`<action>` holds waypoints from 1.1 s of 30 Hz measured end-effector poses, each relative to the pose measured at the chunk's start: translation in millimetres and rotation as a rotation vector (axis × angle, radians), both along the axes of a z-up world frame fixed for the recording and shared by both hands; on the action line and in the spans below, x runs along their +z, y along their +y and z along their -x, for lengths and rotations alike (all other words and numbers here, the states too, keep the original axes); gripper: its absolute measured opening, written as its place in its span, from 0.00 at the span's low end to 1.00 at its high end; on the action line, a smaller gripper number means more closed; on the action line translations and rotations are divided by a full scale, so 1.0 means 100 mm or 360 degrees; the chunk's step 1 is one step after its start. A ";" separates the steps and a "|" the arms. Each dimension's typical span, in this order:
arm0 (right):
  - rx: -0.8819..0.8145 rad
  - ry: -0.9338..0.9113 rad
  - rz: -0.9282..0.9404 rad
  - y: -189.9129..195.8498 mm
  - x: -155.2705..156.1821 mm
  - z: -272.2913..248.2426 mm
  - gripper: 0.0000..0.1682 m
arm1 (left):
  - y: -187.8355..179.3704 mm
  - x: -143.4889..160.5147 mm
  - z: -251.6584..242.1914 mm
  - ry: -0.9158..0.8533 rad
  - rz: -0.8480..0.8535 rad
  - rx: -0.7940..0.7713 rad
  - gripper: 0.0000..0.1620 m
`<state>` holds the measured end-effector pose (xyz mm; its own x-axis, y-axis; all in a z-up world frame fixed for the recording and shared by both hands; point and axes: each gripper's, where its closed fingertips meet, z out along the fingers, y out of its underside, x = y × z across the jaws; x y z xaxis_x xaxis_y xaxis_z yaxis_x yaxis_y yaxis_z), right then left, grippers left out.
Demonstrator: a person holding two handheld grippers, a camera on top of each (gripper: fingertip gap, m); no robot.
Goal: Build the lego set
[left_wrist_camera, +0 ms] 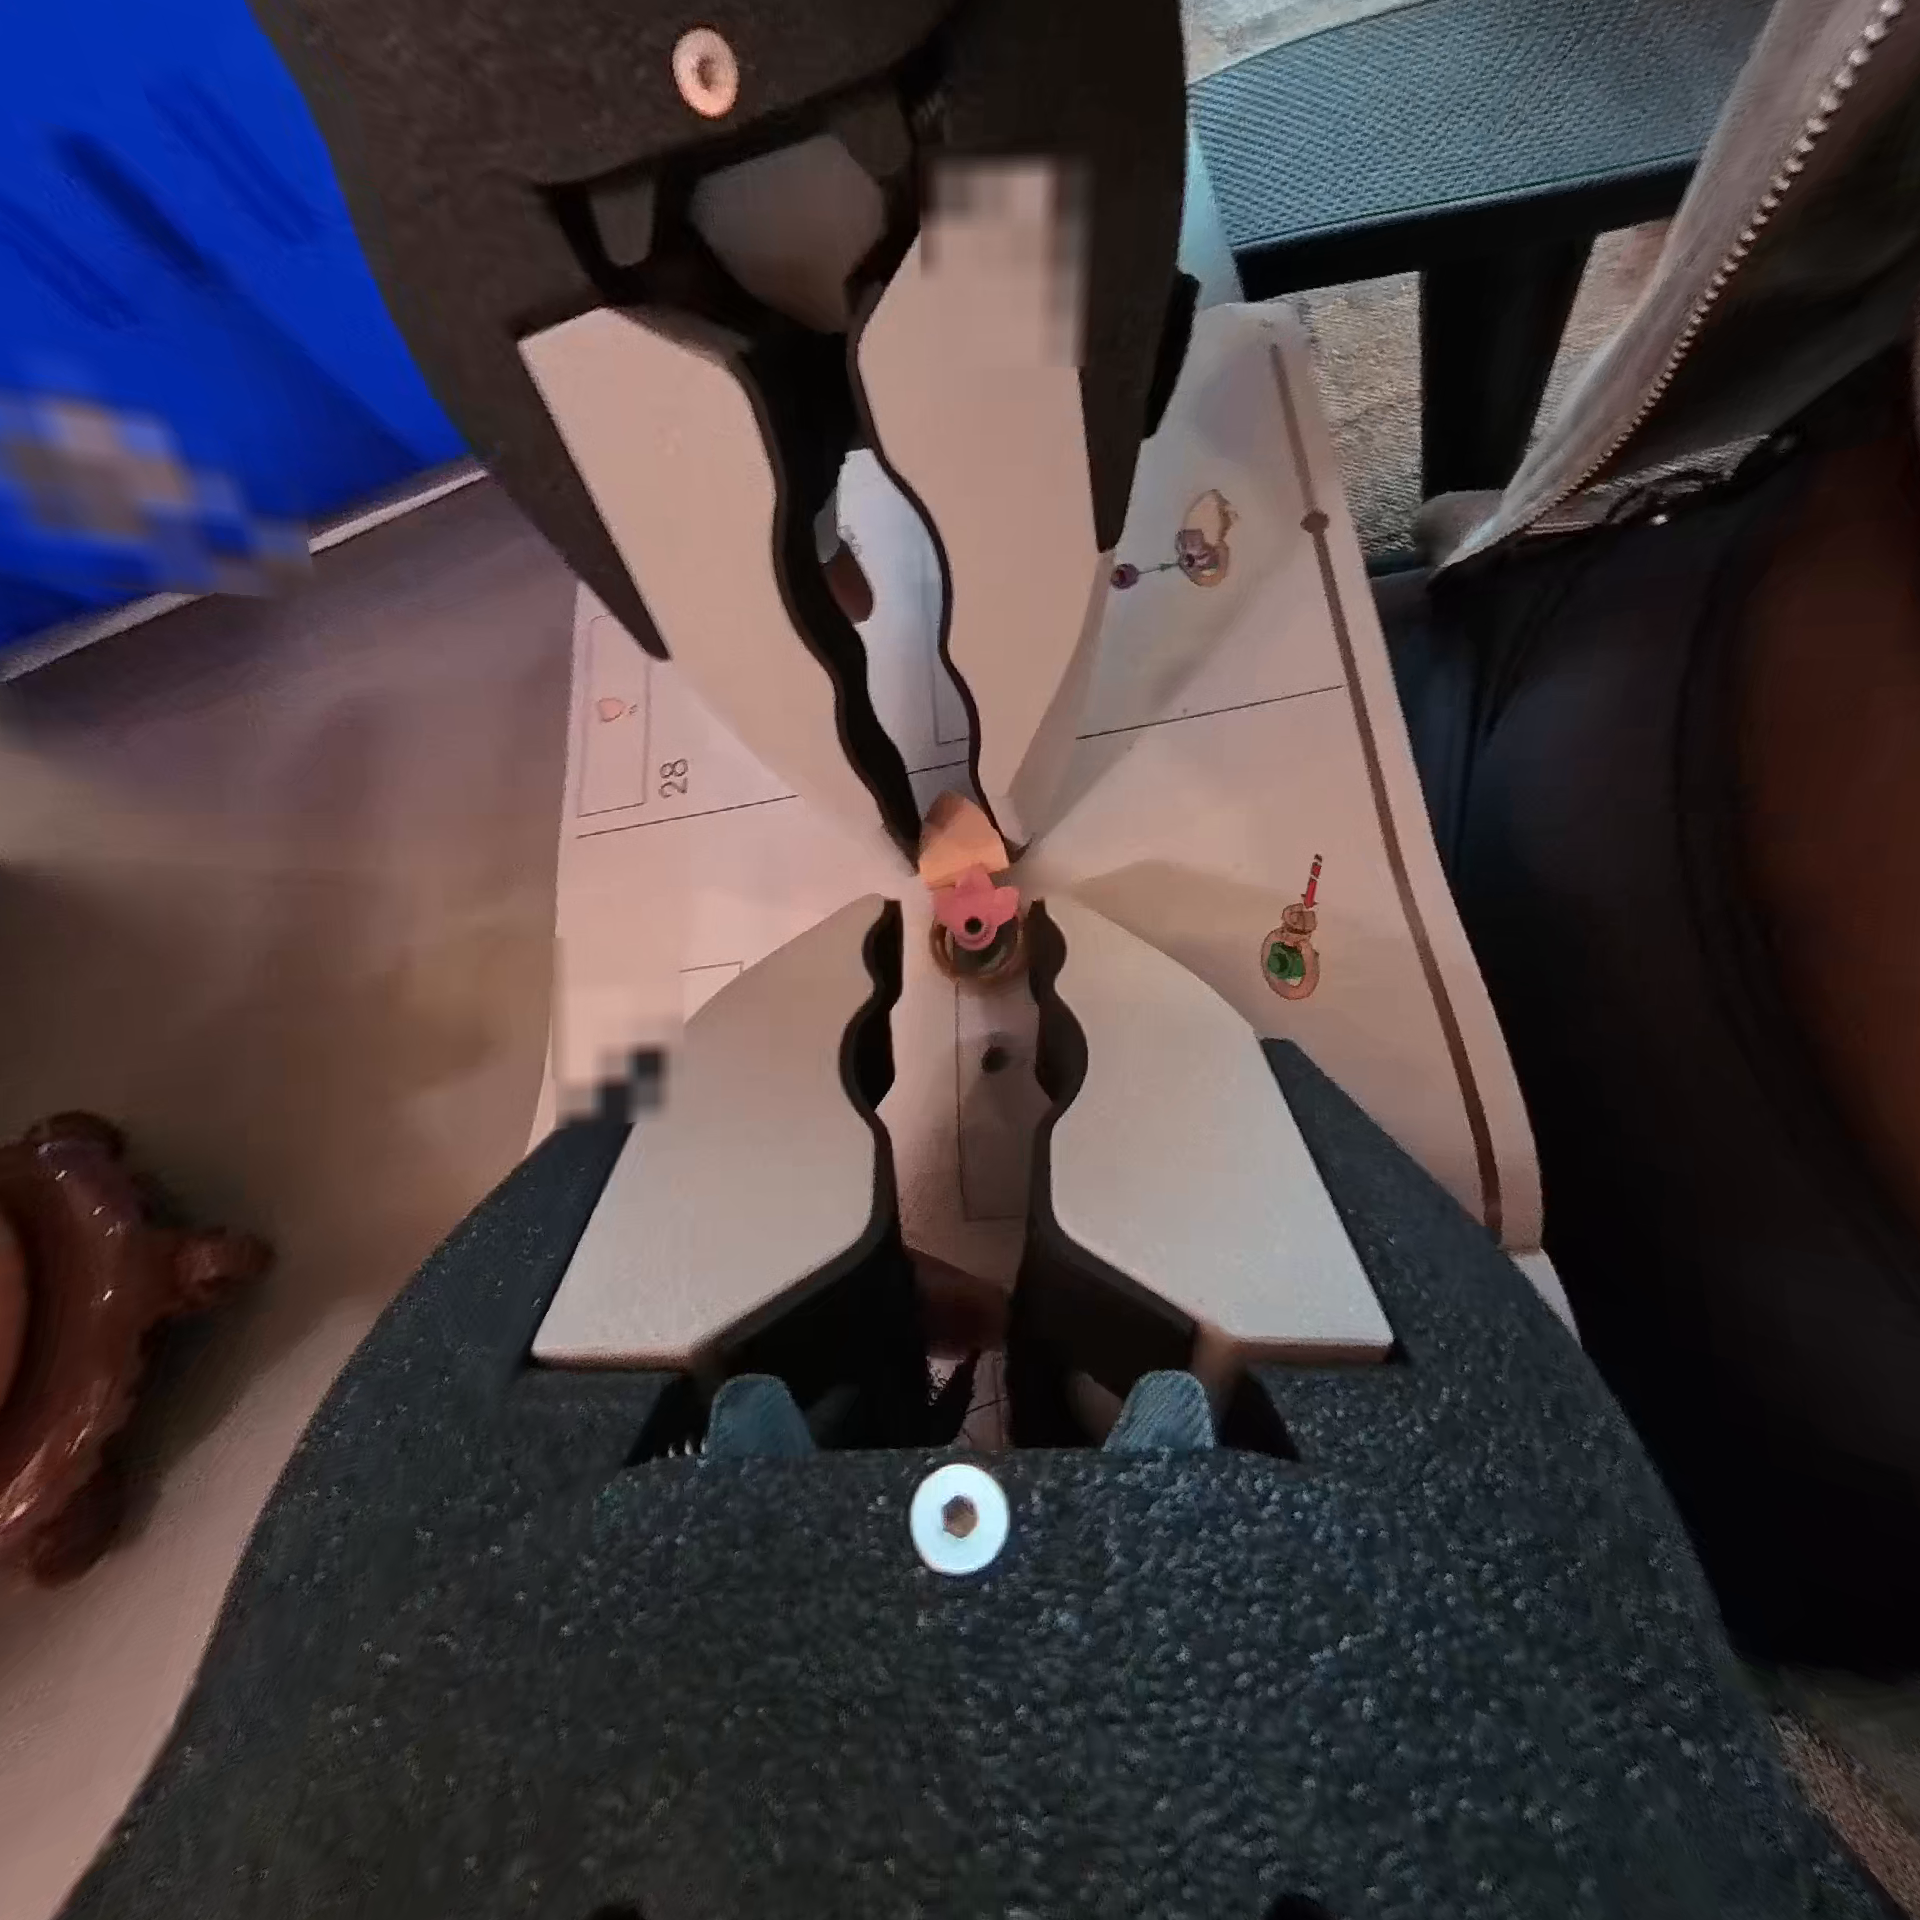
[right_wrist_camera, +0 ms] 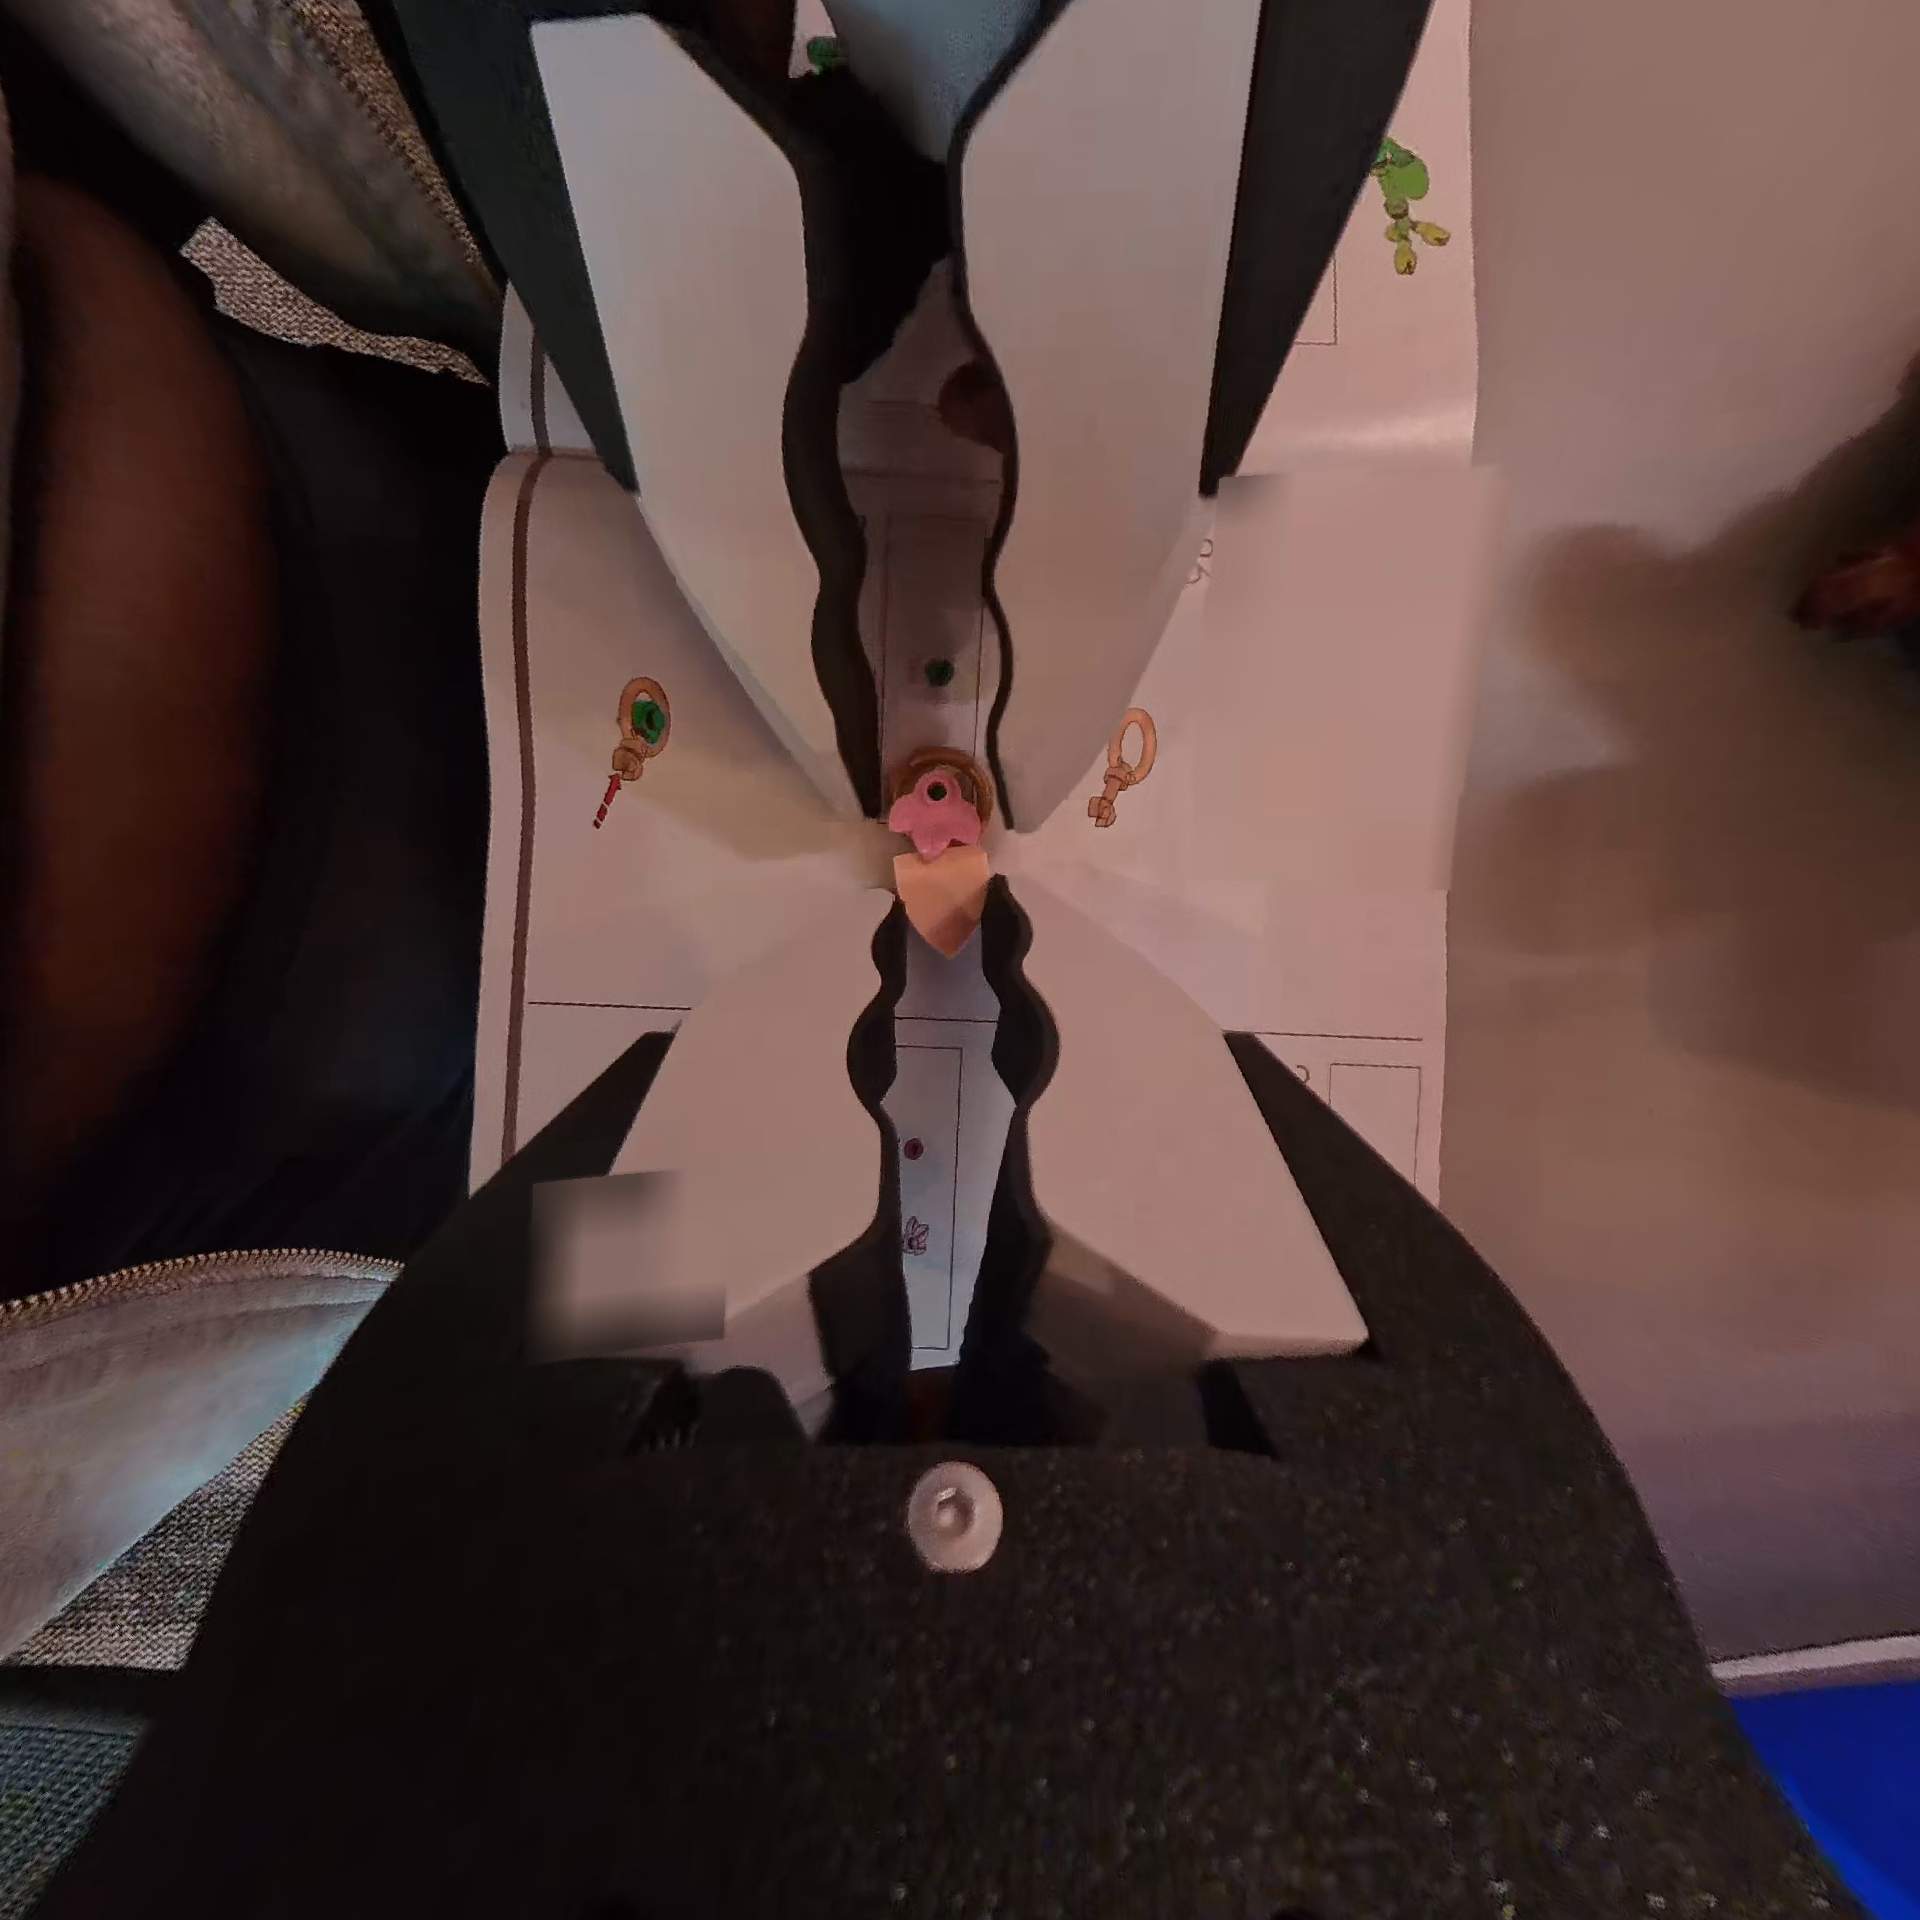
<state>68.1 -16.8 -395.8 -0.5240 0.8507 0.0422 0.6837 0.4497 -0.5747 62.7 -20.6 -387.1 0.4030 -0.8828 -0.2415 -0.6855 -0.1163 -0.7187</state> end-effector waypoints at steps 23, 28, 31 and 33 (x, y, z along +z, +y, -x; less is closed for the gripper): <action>-0.0377 -0.0179 0.0172 0.00 -0.02 0.00 0.08 | 0.02 -0.04 -0.03 -0.0081 0.0093 0.0278 0.09; -0.0268 -0.0156 0.0137 0.00 -0.02 -0.01 0.08 | 0.02 -0.02 -0.04 -0.0107 0.0076 0.0255 0.10; -0.0232 -0.0149 0.0114 0.00 -0.02 -0.02 0.08 | -0.03 0.06 -0.05 -0.0178 0.0066 0.0218 0.08; -0.0215 -0.0148 0.0101 0.00 -0.02 -0.01 0.08 | -0.03 0.06 -0.02 -0.0172 0.0075 0.0244 0.06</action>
<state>69.2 -16.5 -397.7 -0.4038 0.9131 -0.0570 0.7870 0.3149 -0.5305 64.4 -23.2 -381.5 0.5547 -0.8185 -0.1495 -0.5764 -0.2485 -0.7785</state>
